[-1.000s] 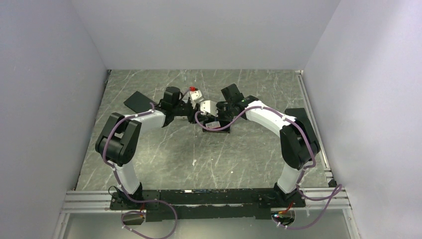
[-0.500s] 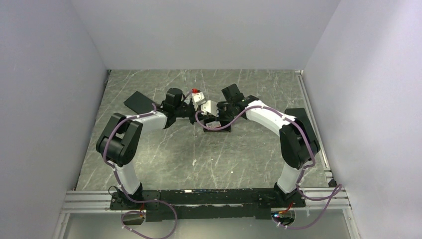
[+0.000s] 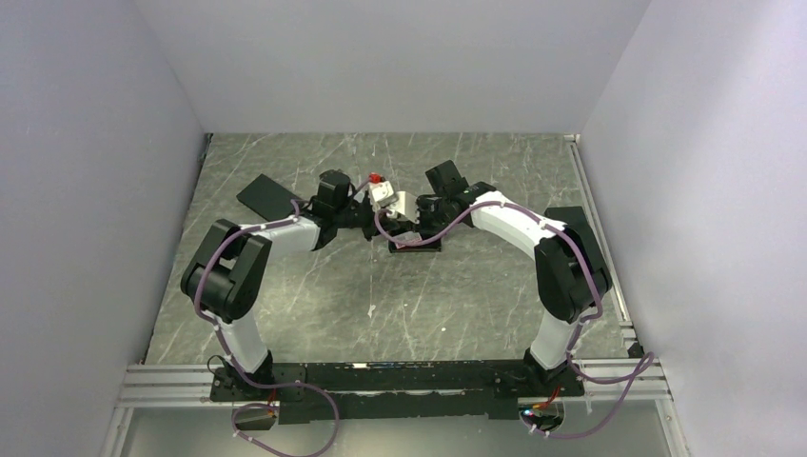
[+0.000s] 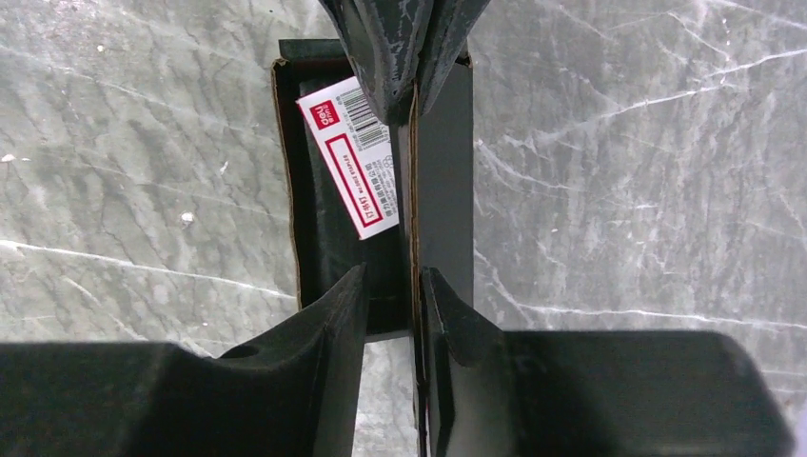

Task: Fold the paper box
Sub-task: Close the paper box at the center of the board.

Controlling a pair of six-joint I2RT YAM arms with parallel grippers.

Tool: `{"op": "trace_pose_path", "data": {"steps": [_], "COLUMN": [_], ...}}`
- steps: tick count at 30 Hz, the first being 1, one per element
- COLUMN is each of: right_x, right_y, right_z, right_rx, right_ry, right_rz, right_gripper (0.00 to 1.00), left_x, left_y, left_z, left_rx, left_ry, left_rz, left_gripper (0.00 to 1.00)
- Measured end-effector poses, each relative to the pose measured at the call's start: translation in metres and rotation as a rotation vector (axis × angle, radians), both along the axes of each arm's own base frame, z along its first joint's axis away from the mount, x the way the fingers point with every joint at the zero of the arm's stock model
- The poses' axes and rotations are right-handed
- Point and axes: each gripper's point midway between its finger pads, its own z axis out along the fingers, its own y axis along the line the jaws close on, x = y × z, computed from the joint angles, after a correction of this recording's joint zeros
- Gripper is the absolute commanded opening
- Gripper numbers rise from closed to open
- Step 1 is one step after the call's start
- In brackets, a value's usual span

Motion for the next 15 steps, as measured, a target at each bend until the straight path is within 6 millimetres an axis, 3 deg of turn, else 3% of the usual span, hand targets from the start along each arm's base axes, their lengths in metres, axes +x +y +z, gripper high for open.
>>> {"op": "trace_pose_path", "data": {"steps": [15], "right_x": [-0.007], "right_y": [-0.011], "right_z": [0.005], "right_rx": [0.069], "right_ry": [0.1], "right_rz": [-0.067], "right_gripper": [0.68], "left_x": [0.001], "left_y": [-0.004], "left_z": [0.0], "left_rx": [0.021], "left_ry": [-0.034], "left_rz": [0.009], "left_gripper": [0.0]}}
